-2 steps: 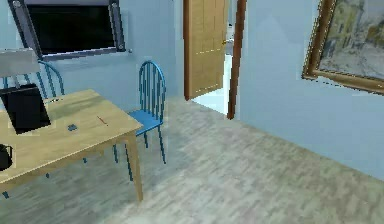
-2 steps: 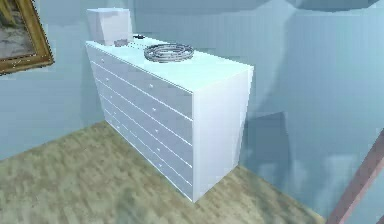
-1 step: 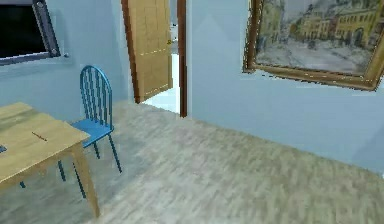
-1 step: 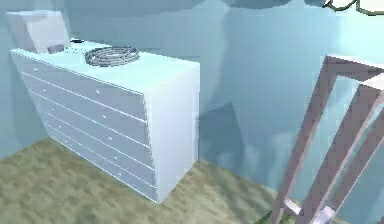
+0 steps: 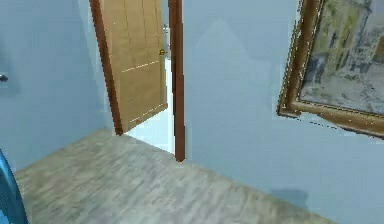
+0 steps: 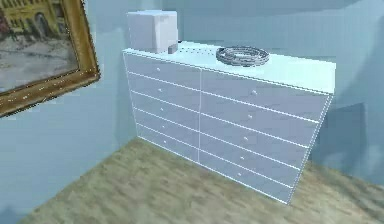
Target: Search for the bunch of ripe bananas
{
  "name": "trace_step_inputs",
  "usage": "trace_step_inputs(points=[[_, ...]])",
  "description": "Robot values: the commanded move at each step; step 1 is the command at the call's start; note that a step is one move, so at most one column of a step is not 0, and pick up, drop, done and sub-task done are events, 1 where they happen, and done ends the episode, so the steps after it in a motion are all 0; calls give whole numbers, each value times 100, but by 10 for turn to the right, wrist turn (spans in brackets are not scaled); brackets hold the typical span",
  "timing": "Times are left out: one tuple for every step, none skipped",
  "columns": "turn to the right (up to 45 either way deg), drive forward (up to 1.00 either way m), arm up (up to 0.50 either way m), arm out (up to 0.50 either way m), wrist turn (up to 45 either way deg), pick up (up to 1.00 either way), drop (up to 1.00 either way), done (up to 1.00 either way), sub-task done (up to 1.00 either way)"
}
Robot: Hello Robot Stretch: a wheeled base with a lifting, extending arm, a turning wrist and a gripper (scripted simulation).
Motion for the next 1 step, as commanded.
trace_step_inputs(points=[[270,0,0,0,0,0,0,0,0]])
